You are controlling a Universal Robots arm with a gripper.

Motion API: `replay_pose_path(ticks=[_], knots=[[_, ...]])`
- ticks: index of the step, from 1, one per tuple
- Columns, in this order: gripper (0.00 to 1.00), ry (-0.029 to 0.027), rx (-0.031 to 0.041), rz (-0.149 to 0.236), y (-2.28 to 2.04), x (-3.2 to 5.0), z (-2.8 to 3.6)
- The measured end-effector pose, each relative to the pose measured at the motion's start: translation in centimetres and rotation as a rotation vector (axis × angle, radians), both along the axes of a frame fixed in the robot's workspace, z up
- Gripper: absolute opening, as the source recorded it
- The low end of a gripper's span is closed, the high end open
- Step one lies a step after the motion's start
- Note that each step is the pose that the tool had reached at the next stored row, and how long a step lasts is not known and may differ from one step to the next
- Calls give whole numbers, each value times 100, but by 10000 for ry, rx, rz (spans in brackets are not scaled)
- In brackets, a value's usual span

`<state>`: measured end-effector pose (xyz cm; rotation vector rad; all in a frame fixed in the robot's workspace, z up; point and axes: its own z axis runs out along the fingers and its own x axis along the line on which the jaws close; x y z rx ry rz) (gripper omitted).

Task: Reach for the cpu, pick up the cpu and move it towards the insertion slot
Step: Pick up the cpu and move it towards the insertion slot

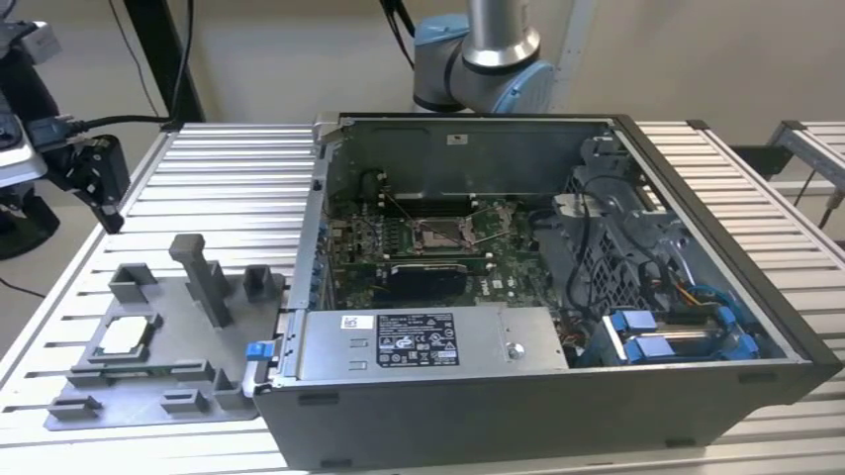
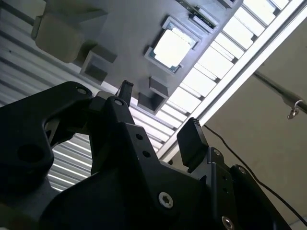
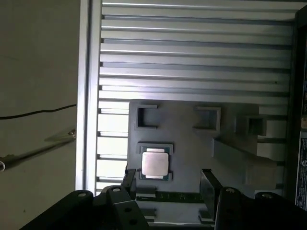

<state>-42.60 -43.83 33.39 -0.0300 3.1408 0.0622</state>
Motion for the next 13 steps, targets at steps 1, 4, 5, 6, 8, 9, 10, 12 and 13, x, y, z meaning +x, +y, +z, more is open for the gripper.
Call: replay_pose_path(ticks=[1,4,5,6,8,9,10,12,13], knots=[[100,-1,0,-1,0,0,-10],[100,-1,0,0,-2,0,-37],[100,-1,1,1,-2,0,-45],[100,-1,1,0,-2,0,-54],[100,-1,0,1,-4,0,-71],[100,-1,0,0,-4,0,-80],[100,-1,0,0,-4,0,-88],[100,0,0,0,-5,0,-105],[100,-1,0,0,-5,0,-113]])
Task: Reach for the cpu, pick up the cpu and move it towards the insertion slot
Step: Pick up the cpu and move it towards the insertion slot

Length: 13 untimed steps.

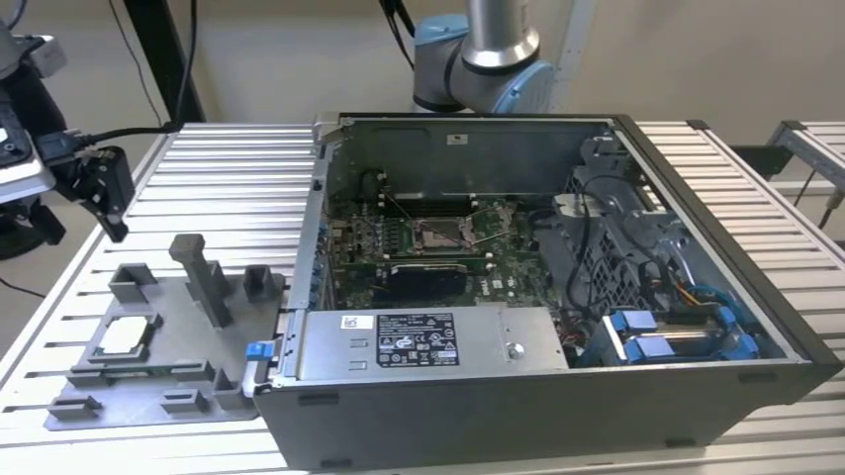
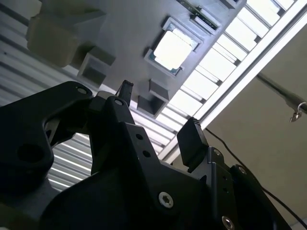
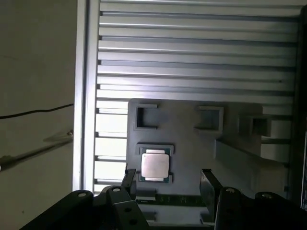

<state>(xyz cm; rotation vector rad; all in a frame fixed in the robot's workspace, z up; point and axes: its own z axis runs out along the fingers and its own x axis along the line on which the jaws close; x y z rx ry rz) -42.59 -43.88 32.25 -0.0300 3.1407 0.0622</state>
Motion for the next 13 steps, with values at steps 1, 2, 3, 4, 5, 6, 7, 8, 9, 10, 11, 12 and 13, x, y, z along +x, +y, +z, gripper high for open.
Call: replay_pose_path(ticks=[1,2,3,4,5,6,7,8,9,10,11,12,13], knots=[[100,0,0,0,0,0,-9],[100,0,0,0,0,0,-19],[100,0,1,0,0,0,-28],[100,0,0,0,-1,0,-37],[100,-1,1,0,-1,0,-46],[100,-1,1,0,-1,0,-55],[100,-1,0,0,-1,0,-64],[100,-1,1,1,-2,0,-72],[100,-1,1,0,-2,0,-82],[100,0,0,0,-2,0,-90],[100,0,0,0,-2,0,-99],[100,0,0,0,-3,0,-107],[100,0,0,0,-3,0,-115]])
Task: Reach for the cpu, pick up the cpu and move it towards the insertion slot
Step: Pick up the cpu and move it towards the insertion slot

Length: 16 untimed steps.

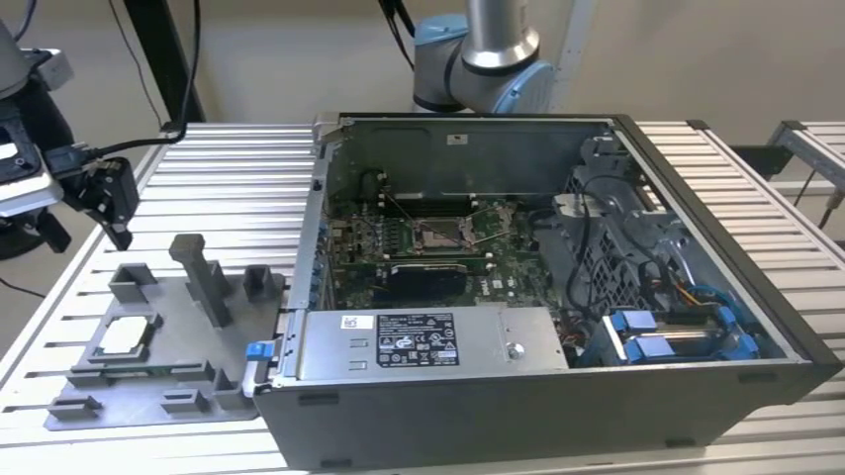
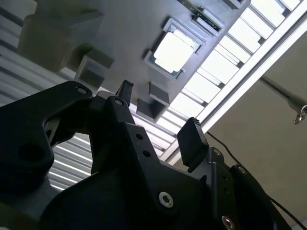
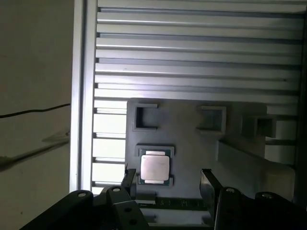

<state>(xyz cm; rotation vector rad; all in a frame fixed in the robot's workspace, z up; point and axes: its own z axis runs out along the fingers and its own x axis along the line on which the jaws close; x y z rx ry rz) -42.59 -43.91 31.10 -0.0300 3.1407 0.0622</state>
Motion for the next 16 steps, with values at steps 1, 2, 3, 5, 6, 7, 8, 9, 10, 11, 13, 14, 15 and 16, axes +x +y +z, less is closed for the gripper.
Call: replay_pose_path(ticks=[1,2,3,5,6,7,8,9,10,11,13,14,15,16], knots=[[100,1,-1,0,0,0,-7],[100,1,0,0,-1,0,-15],[100,0,0,0,-1,0,-24],[100,0,0,0,-1,0,-39],[100,0,0,0,-2,0,-48],[100,0,0,0,-2,0,-56],[100,1,0,0,-3,0,-62],[100,0,0,0,-4,0,-71],[100,0,0,0,-7,0,-81],[100,0,0,1,-10,0,-90],[100,2,-1,1,-18,0,-111],[100,2,-1,1,-25,-1,-121],[100,1,0,0,-32,-4,-132],[100,0,0,0,-40,-7,-143]])
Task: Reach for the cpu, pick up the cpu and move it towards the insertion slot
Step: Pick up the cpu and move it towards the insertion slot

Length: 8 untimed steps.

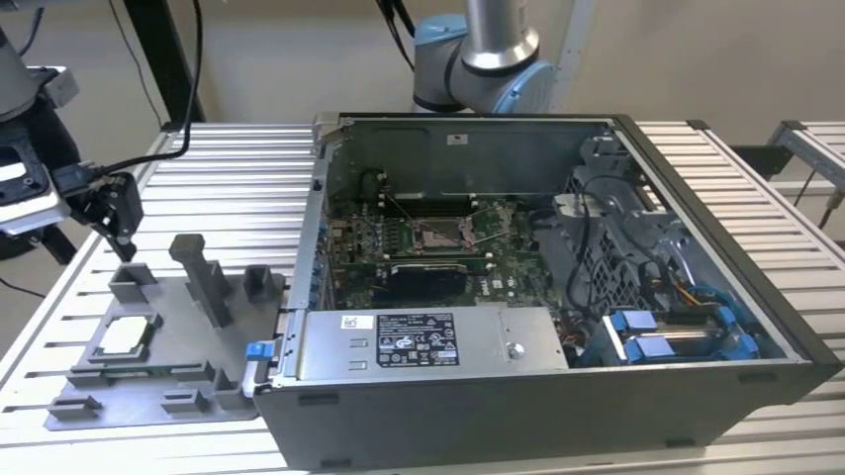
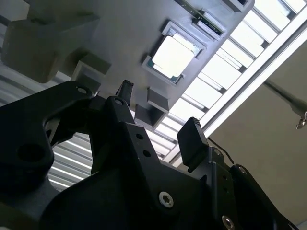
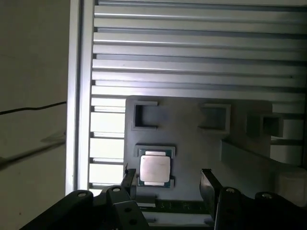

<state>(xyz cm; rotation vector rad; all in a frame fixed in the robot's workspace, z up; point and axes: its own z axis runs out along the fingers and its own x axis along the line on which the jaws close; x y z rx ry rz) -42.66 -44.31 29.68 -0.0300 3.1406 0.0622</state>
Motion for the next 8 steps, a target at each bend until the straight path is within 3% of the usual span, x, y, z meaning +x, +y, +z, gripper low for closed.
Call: replay_pose_path(ticks=[8], knots=[[100,-1,1,0,-53,-31,-85]])
